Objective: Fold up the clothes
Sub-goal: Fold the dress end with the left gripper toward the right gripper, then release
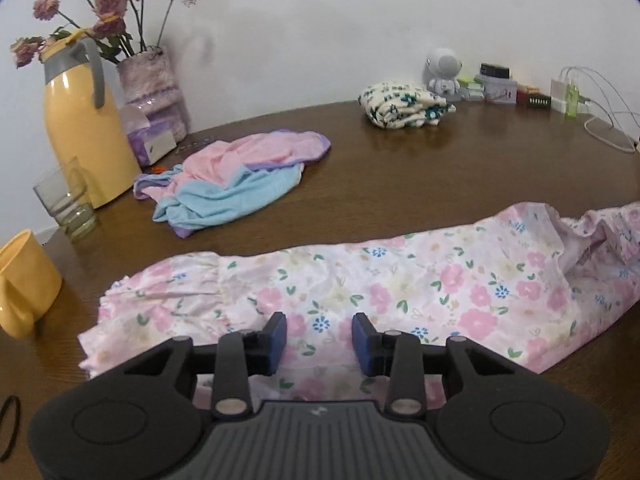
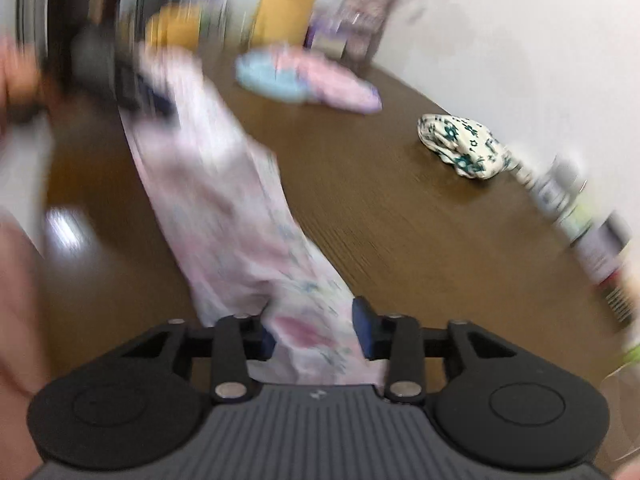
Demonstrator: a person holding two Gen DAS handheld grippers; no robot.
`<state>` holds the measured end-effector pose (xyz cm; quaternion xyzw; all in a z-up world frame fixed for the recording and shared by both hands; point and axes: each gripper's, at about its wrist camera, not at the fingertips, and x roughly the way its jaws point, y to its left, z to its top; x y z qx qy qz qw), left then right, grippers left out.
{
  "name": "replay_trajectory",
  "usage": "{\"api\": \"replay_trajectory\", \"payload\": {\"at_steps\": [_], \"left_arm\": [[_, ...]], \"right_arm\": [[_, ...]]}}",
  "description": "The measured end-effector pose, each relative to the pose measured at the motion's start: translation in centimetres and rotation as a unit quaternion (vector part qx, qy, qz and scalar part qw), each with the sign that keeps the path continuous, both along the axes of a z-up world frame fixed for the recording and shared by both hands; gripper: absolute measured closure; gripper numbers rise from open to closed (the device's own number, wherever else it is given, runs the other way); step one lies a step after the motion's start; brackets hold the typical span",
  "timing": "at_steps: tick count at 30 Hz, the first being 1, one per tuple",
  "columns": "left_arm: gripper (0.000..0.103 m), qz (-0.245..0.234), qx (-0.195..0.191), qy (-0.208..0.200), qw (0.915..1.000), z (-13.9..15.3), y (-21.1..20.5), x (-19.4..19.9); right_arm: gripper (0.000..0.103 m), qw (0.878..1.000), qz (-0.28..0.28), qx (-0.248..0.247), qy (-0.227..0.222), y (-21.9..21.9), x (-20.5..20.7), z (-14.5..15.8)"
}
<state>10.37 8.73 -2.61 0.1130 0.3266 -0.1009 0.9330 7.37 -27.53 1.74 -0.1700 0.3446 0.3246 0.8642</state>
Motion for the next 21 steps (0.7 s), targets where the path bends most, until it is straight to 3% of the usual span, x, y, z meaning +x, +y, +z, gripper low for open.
{"api": "replay_trajectory", "payload": {"at_steps": [2,4,7,10,13,15,21], "left_arm": [[0.064,-0.027,-0.022,-0.011,0.9993,1.2,-0.7,-0.6],[0.056,-0.071,-0.034,-0.019,0.9967,2.3,-2.3,-1.3],[0.051,-0.147,-0.026,-0.018,0.9887,3.1,-5.9,-2.5],[0.053,-0.185,0.008,-0.005,0.9827,2.4,-9.1,-3.0],[0.073,-0.194,0.059,0.000,0.9792,0.9,-10.9,-3.2],[0.102,-0.198,0.093,0.003,0.9758,-0.1,-12.1,-3.2],[0.103,-0.183,0.139,-0.008,0.9732,-0.3,-11.5,-4.2]], "right_arm": [[0.060,0.995,-0.008,0.096,0.019,-1.6,0.2,1.7],[0.059,0.987,-0.019,0.156,0.029,-2.2,0.7,2.3],[0.060,0.988,-0.059,0.138,0.026,-0.8,2.0,1.2],[0.070,0.990,-0.091,0.100,0.043,1.0,3.3,-1.5],[0.074,0.991,-0.105,0.068,0.046,2.1,3.3,-3.7],[0.076,0.991,-0.117,0.053,0.045,2.4,2.7,-4.9],[0.077,0.989,-0.124,0.066,0.039,2.0,2.1,-6.5]]}}
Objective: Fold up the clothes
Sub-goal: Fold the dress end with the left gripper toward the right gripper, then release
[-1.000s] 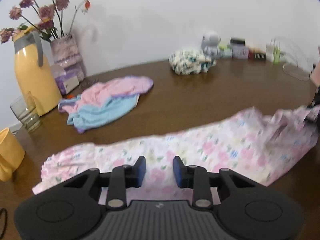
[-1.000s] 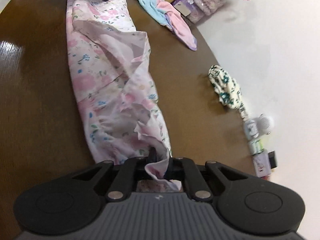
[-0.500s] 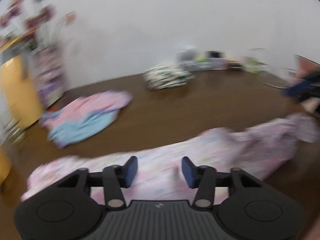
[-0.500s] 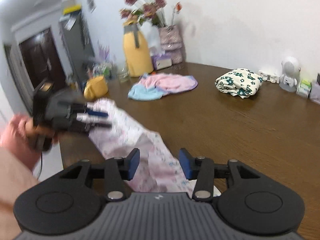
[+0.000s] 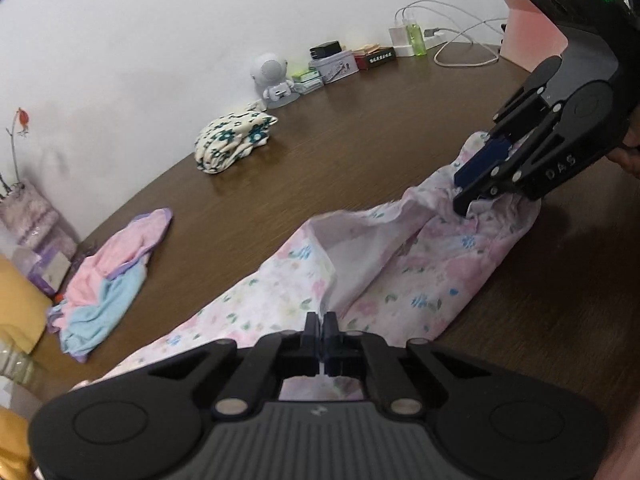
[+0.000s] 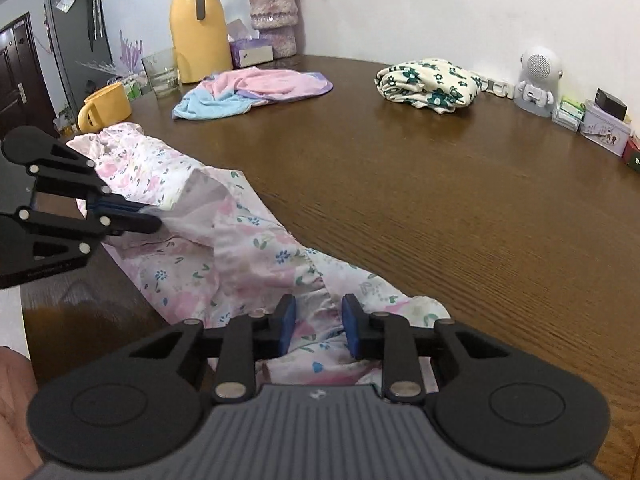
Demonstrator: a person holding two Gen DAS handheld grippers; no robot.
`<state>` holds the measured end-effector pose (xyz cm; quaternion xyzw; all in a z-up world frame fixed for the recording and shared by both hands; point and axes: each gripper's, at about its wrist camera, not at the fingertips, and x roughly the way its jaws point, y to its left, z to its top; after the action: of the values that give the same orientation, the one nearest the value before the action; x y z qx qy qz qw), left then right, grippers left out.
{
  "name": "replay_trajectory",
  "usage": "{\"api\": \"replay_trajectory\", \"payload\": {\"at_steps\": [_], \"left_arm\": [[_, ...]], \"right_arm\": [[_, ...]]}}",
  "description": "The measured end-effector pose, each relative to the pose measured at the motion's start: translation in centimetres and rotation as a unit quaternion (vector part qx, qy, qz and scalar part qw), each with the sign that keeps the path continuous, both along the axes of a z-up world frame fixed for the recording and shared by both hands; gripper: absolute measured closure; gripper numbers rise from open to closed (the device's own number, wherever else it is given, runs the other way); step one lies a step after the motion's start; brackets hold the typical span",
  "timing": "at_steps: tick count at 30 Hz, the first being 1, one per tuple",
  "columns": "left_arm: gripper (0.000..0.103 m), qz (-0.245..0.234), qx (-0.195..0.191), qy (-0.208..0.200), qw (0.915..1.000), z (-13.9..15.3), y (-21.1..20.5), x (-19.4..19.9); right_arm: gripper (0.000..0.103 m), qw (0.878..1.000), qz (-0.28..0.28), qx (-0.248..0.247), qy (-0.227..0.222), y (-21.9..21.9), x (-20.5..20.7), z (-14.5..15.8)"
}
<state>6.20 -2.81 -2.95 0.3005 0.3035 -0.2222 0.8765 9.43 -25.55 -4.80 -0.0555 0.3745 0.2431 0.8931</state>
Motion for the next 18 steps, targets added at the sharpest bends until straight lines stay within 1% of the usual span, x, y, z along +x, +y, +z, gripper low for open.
{"api": "replay_trajectory", "payload": {"at_steps": [2,4,7,10,11,13,14,15,17,18], "left_arm": [[0.103,0.013,0.020,-0.006,0.9997,-0.1,0.7,-0.2],[0.103,0.026,0.027,-0.002,0.9993,-0.4,1.2,-0.2],[0.103,0.035,0.027,0.010,0.9990,-1.0,1.5,-0.1],[0.102,0.039,0.021,0.011,0.9990,-1.1,1.5,0.0],[0.098,0.039,0.008,0.013,0.9991,-0.9,1.7,0.0],[0.083,0.034,-0.031,0.017,0.9988,0.2,2.2,-0.3],[0.070,0.029,-0.055,0.017,0.9979,0.9,2.5,-0.6],[0.062,0.024,-0.078,0.014,0.9966,1.7,2.9,-0.8],[0.061,0.023,-0.112,0.004,0.9934,3.2,3.7,-1.1],[0.061,0.029,-0.123,-0.001,0.9920,3.8,4.1,-1.1]], "right_arm": [[0.077,1.000,-0.002,0.006,-0.006,-0.2,-0.3,-0.2],[0.077,1.000,-0.004,0.012,-0.012,-0.4,-0.3,-0.3],[0.077,1.000,-0.007,0.019,-0.015,-0.6,-0.3,-0.4],[0.077,1.000,-0.006,0.020,-0.020,-0.7,-0.3,-0.5],[0.077,1.000,-0.005,0.021,-0.020,-0.7,-0.3,-0.5],[0.075,1.000,-0.001,0.023,-0.020,-0.7,-0.3,-0.5],[0.074,1.000,0.000,0.023,-0.019,-0.8,-0.3,-0.4],[0.073,0.999,0.000,0.029,-0.017,-0.9,-0.3,-0.3],[0.067,0.998,-0.011,0.051,-0.018,-1.8,-0.6,0.4],[0.066,0.998,-0.017,0.062,-0.024,-2.3,-0.7,0.9]]}}
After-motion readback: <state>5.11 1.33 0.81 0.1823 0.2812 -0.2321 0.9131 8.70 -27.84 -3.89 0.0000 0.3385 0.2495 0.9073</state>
